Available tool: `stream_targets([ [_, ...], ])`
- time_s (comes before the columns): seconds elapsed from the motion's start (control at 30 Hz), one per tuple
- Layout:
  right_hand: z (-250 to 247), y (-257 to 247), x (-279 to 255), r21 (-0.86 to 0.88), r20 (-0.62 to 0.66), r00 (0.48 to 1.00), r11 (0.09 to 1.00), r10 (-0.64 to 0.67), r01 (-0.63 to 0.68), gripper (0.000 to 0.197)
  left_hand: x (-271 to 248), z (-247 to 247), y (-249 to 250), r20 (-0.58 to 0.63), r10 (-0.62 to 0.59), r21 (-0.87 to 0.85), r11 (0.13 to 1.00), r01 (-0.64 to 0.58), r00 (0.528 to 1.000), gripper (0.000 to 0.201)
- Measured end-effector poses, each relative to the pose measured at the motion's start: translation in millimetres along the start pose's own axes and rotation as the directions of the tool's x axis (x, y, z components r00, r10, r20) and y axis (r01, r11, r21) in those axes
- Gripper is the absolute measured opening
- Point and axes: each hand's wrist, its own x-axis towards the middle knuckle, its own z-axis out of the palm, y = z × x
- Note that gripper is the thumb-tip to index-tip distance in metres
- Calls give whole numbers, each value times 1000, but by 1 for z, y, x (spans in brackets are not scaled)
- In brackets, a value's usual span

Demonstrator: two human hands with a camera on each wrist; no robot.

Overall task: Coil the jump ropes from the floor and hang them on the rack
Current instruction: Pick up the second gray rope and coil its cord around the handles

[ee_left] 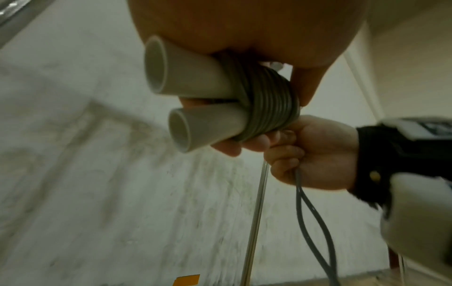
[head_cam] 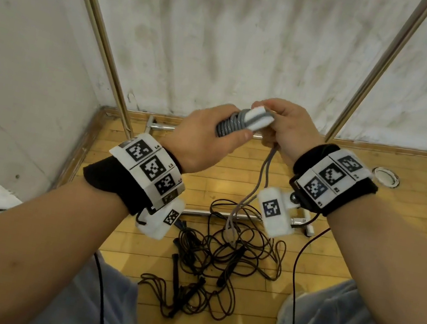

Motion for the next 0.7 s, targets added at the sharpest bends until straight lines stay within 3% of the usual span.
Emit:
stream_targets([
  [0.1,12,7,-4,13,4,1000,1000,-16,16,24,1,-5,1,-56,-25,-89,996,20,998,5],
  [0.23,25,12,-10,-180,35,996,980,-82,88,37,3,-10,-1,-124,-68,-61,996,61,990,32],
  [0.37,29,11,-12,-368,72,983,911,-170,185,36,4,-19,-4,-155,-86,-68,995,76,984,26],
  [0.43,24,10,-10,-403,89,986,900,-143,167,36,4,-21,-3,-126,-77,-77,995,68,989,26],
  [0.57,20,13,-9,-308,60,998,951,-18,36,44,2,-19,-3,-81,-62,-50,997,58,995,38],
  [0.7,32,15,-15,-336,67,998,942,-7,29,45,6,-22,-14,-133,-54,167,983,77,990,32],
])
